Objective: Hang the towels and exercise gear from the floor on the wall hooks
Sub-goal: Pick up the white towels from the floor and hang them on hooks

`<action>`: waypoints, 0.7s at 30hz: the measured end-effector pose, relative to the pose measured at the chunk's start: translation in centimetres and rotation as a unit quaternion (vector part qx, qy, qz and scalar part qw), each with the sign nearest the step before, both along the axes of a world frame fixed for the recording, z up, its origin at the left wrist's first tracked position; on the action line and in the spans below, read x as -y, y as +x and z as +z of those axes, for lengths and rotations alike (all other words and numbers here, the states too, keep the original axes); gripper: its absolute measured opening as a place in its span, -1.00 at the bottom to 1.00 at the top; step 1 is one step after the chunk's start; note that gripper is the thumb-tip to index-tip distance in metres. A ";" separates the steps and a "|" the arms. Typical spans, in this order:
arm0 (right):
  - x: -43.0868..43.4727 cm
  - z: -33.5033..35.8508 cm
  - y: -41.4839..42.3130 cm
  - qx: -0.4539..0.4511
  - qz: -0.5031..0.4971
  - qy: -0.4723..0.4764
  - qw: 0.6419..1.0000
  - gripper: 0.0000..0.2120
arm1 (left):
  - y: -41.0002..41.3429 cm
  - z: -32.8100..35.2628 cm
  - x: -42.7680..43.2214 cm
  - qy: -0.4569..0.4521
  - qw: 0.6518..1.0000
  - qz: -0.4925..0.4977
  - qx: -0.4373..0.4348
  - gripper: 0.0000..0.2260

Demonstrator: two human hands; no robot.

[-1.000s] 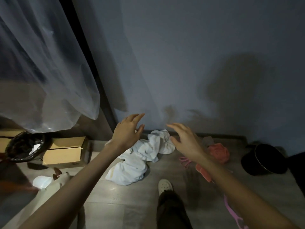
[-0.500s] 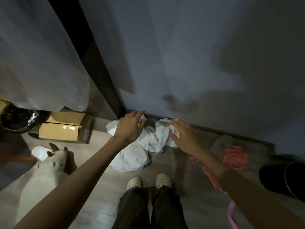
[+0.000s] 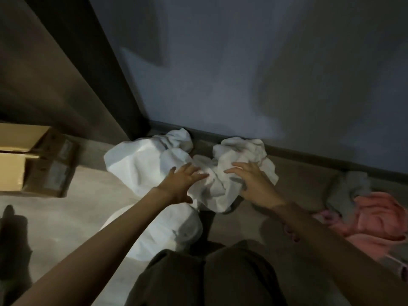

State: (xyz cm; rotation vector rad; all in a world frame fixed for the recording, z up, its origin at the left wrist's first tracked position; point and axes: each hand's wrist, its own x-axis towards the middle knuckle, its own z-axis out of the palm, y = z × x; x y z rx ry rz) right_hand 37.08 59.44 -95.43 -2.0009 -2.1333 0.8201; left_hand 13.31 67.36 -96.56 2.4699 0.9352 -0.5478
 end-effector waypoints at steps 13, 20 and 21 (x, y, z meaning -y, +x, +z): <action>-1.8 -17.0 1.9 0.192 0.131 0.293 0.927 -0.78 | 0.3 -16.6 -4.0 0.255 0.923 -0.042 0.283 -0.72; -2.5 -8.1 0.2 0.000 -0.031 0.261 0.965 -0.65 | 0.2 -7.5 -3.2 0.175 0.911 0.148 0.342 -0.76; -2.7 -5.5 -0.1 -0.029 -0.065 0.261 0.963 -0.64 | 0.5 -5.0 -3.3 0.165 0.908 0.165 0.349 -0.77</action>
